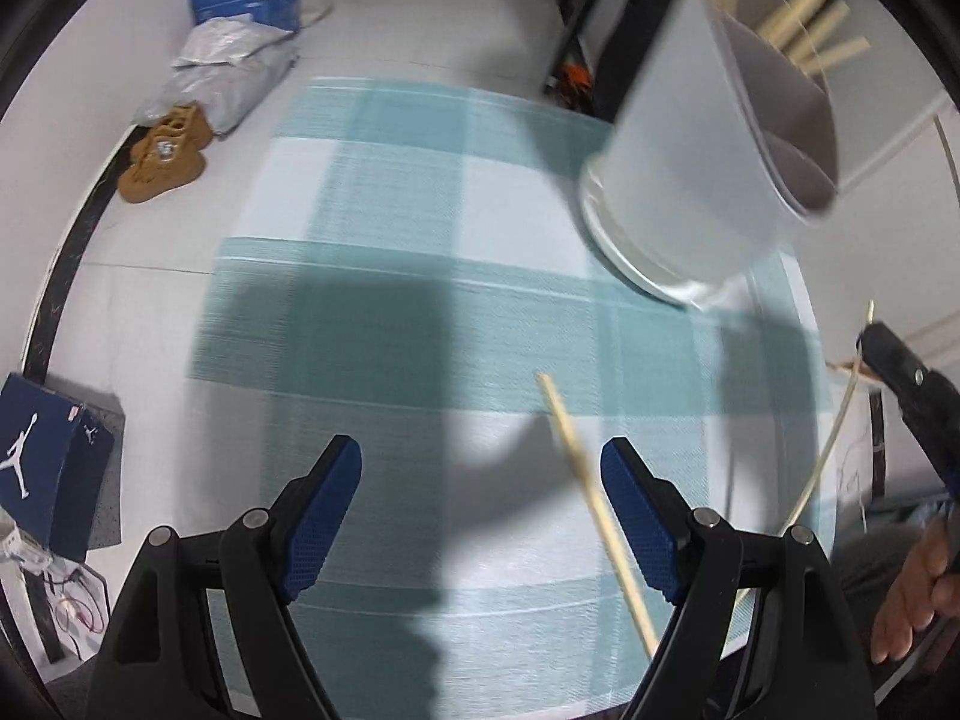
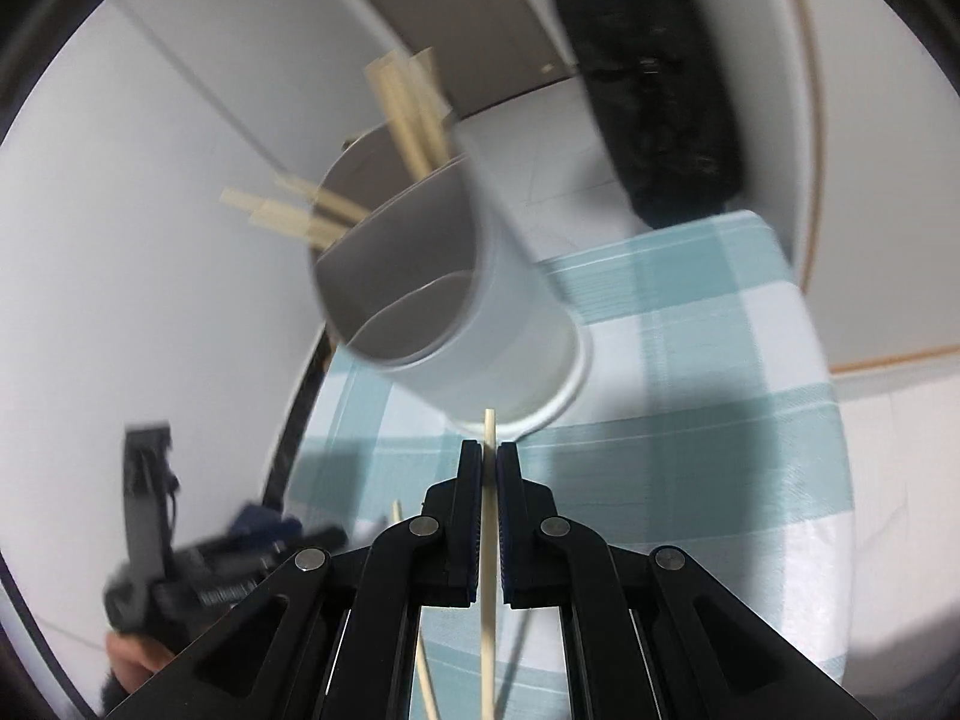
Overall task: Organize utensils
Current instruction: 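Lift the right tool's chopstick while the left tool closes on the last chopstick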
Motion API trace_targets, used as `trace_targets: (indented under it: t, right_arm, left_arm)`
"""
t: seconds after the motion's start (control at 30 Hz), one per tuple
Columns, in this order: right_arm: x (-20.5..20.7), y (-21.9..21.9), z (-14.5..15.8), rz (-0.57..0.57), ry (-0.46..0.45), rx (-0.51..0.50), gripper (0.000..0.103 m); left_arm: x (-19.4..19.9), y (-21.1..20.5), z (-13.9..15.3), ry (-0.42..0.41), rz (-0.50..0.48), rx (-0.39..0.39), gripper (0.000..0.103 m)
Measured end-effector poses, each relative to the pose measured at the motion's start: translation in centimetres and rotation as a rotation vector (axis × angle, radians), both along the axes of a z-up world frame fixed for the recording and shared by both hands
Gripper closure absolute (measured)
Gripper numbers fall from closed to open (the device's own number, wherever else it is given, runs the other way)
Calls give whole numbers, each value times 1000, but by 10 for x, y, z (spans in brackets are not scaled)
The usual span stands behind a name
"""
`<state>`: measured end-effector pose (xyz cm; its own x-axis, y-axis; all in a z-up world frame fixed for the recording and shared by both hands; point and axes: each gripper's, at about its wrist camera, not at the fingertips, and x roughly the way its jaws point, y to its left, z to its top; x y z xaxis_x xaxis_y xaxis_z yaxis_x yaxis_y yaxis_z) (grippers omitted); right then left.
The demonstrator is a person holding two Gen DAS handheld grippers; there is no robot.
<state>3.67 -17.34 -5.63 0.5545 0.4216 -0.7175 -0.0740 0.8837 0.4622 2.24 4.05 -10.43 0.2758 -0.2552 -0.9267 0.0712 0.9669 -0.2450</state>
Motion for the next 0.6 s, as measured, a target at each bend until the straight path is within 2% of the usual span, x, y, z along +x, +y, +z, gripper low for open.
trace_targets:
  t: [0.17, 0.37, 0.5, 0.53, 0.6]
  right_arm:
    - [-8, -29, -8, -77, 0, 75, 99]
    - [-11, -44, -6, -116, -36, 133, 99]
    - [-12, -50, -6, -128, -40, 179, 99]
    - [-12, -52, -7, -132, -38, 188, 99]
    - [-12, -55, -7, -139, -36, 202, 99]
  left_arm:
    - [0, -24, -5, 27, -53, 121, 24]
    - [5, -32, -15, 66, -44, 127, 24]
    - [7, -47, -17, 49, -73, 226, 25]
    - [6, -49, -16, 35, -74, 231, 26]
    - [7, -50, -14, 37, -69, 215, 40]
